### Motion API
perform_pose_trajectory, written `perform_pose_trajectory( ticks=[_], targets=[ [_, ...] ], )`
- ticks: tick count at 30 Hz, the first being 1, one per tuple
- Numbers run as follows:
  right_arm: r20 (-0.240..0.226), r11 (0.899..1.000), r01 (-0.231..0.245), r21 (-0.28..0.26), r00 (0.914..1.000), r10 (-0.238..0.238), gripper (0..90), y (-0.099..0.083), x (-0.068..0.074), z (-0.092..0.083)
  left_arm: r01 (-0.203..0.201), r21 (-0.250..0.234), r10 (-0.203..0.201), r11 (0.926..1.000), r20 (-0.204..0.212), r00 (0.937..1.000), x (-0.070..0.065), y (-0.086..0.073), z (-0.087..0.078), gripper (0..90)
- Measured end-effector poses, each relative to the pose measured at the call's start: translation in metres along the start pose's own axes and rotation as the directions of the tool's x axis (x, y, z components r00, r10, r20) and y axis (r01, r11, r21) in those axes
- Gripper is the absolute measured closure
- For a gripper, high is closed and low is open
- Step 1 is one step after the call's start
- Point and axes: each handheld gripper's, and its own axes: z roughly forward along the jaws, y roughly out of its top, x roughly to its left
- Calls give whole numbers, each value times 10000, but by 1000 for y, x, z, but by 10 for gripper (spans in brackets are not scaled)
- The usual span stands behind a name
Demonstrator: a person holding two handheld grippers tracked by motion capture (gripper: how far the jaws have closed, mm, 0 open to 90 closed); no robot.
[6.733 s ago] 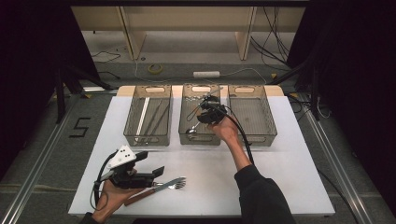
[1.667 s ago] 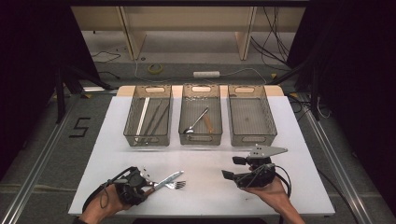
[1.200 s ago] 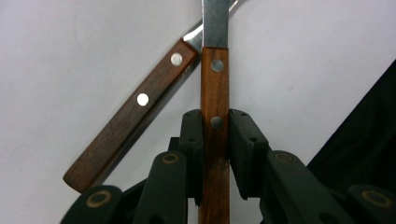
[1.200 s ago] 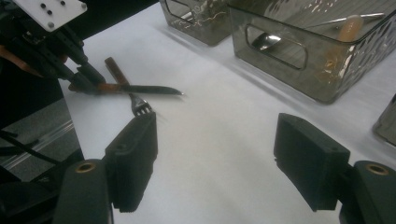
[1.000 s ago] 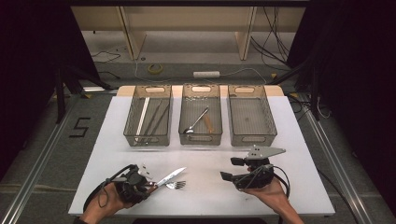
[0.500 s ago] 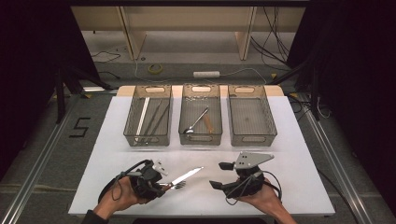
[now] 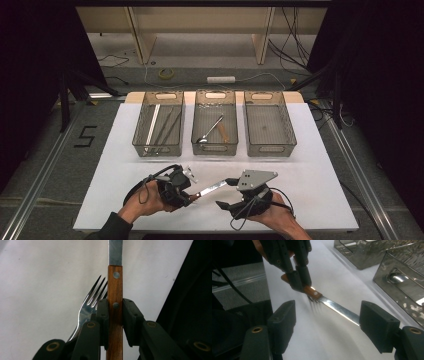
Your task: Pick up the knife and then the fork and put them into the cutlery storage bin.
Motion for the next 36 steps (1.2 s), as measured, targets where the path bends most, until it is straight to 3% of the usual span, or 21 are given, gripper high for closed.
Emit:
perform_pose_trajectory(
  ticks=[6,12,15,22,36],
  targets=[
    [28,9980,525,359,9986,-526,309,1,4,9,-147,93,145,9998,250,9996,-5,10,1,757],
    [160,9862,1436,822,9892,-1454,317,1,14,18,-182,178,174,9997,451,9988,-8,16,1,756],
    [384,9721,2041,1158,9770,-2097,324,1,17,25,-330,262,313,9991,628,9975,-10,20,0,756],
    [599,9432,2948,1532,9499,-3067,363,-1,22,35,-505,342,474,9981,865,9951,-16,27,0,756],
    [501,8929,3994,2080,9073,-4175,529,-5,29,44,-754,508,685,9959,1265,9896,-21,33,3,756]
  ],
)
